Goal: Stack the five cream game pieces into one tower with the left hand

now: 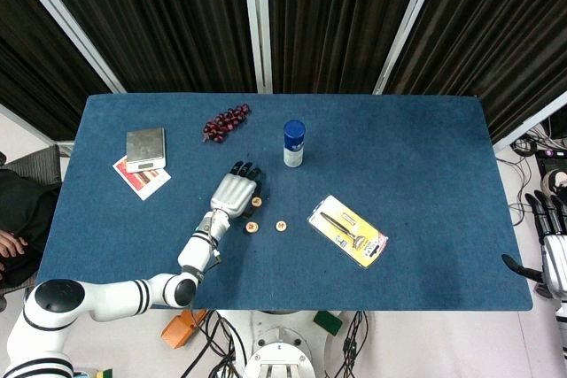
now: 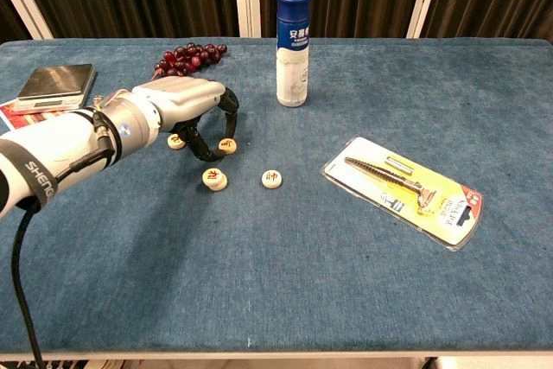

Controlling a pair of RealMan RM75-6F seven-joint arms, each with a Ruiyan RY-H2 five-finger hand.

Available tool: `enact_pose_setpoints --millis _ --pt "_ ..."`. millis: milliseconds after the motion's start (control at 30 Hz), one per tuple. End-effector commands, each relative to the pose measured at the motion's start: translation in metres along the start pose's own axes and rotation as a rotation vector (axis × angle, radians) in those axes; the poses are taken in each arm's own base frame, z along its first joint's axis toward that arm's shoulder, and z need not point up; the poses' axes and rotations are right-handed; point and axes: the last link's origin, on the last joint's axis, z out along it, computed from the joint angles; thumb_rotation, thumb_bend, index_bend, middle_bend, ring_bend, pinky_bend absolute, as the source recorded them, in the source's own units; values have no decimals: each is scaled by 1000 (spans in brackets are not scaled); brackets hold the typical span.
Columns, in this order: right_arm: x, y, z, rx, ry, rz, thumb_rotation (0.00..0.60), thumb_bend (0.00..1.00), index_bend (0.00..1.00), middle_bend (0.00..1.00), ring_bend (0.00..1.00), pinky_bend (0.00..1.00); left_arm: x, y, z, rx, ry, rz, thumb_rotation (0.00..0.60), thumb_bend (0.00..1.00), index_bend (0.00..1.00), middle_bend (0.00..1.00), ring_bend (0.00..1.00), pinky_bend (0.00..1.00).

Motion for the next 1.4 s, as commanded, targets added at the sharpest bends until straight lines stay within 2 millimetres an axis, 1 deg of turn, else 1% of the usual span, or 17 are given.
enact_pose_setpoints --millis 33,167,267,400,500,600,733,867,1033,1400 --pt "0 0 1 -2 -2 0 600 174 0 99 0 60 0 -1 0 -2 1 6 600 390 511 111 0 9" --pt "0 -1 2 4 0 1 600 174 0 99 0 60 6 -3 -4 -6 21 -9 600 398 516 111 0 9" --pt "0 -3 4 13 1 0 600 174 0 99 0 60 16 -5 -14 -20 48 -33 600 402 516 111 0 9" --pt "-2 -4 5 24 -5 5 600 175 0 99 0 60 29 -7 -37 -61 42 -61 600 402 516 111 0 5" --pt "-3 -4 6 27 -8 10 600 175 0 99 0 60 33 -8 -55 -86 35 -65 600 400 516 111 0 4" --pt "-5 -4 7 32 -9 13 600 174 0 99 0 60 32 -6 -69 -107 32 -48 600 395 516 111 0 4" --pt "-5 -6 7 38 -9 13 600 174 0 99 0 60 24 -4 -80 -119 20 -16 600 384 513 111 0 4" --pt "-5 -7 8 43 -8 11 600 174 0 99 0 60 14 -2 -83 -118 2 -14 600 373 504 111 0 3" --pt "-4 -8 7 45 -6 10 600 174 0 99 0 60 8 3 -82 -121 -3 -23 600 366 499 111 0 4" --pt "-4 -7 5 37 -5 10 600 175 0 99 0 60 4 9 -67 -102 -2 -11 600 348 489 111 0 4"
